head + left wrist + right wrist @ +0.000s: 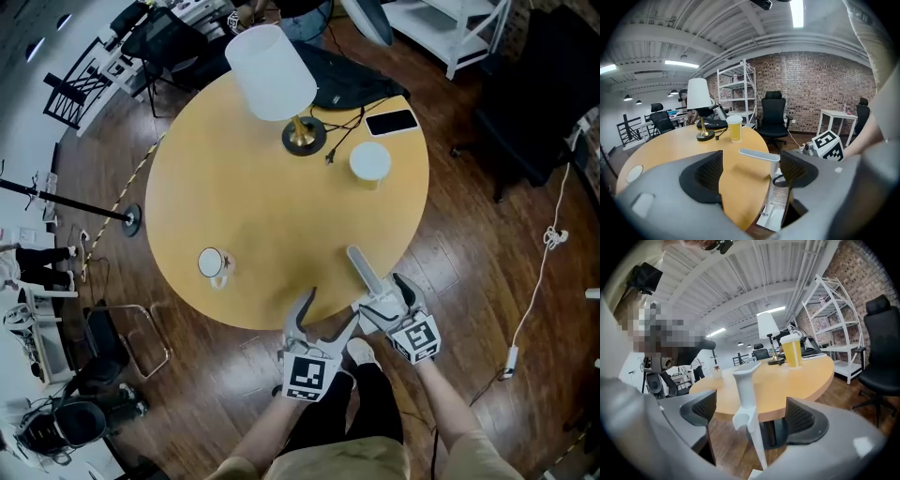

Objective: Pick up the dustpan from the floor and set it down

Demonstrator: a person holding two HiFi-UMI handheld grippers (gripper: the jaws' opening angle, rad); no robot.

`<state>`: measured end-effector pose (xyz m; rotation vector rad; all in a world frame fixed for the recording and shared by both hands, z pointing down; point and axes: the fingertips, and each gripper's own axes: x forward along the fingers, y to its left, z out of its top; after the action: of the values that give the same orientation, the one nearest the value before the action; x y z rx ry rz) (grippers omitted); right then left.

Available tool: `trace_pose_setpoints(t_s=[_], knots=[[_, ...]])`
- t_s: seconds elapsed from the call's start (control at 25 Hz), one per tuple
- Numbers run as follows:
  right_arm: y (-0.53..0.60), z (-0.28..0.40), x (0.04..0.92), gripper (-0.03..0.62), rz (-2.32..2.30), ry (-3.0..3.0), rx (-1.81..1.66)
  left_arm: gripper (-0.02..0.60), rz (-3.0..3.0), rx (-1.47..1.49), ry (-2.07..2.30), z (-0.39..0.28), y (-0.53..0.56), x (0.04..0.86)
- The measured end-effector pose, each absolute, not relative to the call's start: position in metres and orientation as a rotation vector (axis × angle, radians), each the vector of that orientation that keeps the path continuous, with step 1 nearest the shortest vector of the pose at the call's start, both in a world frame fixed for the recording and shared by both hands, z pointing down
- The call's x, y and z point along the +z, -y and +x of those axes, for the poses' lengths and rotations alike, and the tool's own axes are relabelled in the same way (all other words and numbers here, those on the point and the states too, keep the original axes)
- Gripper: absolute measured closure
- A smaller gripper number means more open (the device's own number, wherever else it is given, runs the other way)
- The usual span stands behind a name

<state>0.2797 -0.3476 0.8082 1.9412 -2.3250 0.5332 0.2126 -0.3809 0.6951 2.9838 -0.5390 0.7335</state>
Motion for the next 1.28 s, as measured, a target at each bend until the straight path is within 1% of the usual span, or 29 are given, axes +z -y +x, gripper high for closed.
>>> trace_pose_setpoints(t_s=[0.24, 0.4, 0.48, 0.52, 0.6, 1.0, 1.28], knots=[[0.374, 0.267, 0.806, 0.195, 1.900, 2.345, 0.509, 0.207, 2.957, 0.717, 0.616, 0.195, 0.394, 0.690], [0.383, 0.266, 0.798, 0.280, 1.924, 2.337, 0.489, 0.209, 2.942, 0.708, 0.666, 0.182, 0.402, 0.689], [0.386, 0.265, 0.793, 0.330, 1.945, 2.328, 0.475, 0.209, 2.937, 0.693, 0.691, 0.175, 0.407, 0.685], [0.387, 0.264, 0.791, 0.371, 1.952, 2.318, 0.475, 0.209, 2.933, 0.683, 0.705, 0.172, 0.409, 0.682], [0.388, 0.263, 0.789, 0.492, 1.956, 2.288, 0.487, 0.209, 2.925, 0.659, 0.731, 0.166, 0.413, 0.676], [0.364, 0.252, 0.771, 0.487, 1.940, 2.189, 0.530, 0.209, 2.913, 0.535, 0.772, 0.150, 0.409, 0.634], [0.341, 0.246, 0.724, 0.482, 1.981, 2.171, 0.518, 0.209, 2.881, 0.446, 0.818, 0.126, 0.409, 0.601]])
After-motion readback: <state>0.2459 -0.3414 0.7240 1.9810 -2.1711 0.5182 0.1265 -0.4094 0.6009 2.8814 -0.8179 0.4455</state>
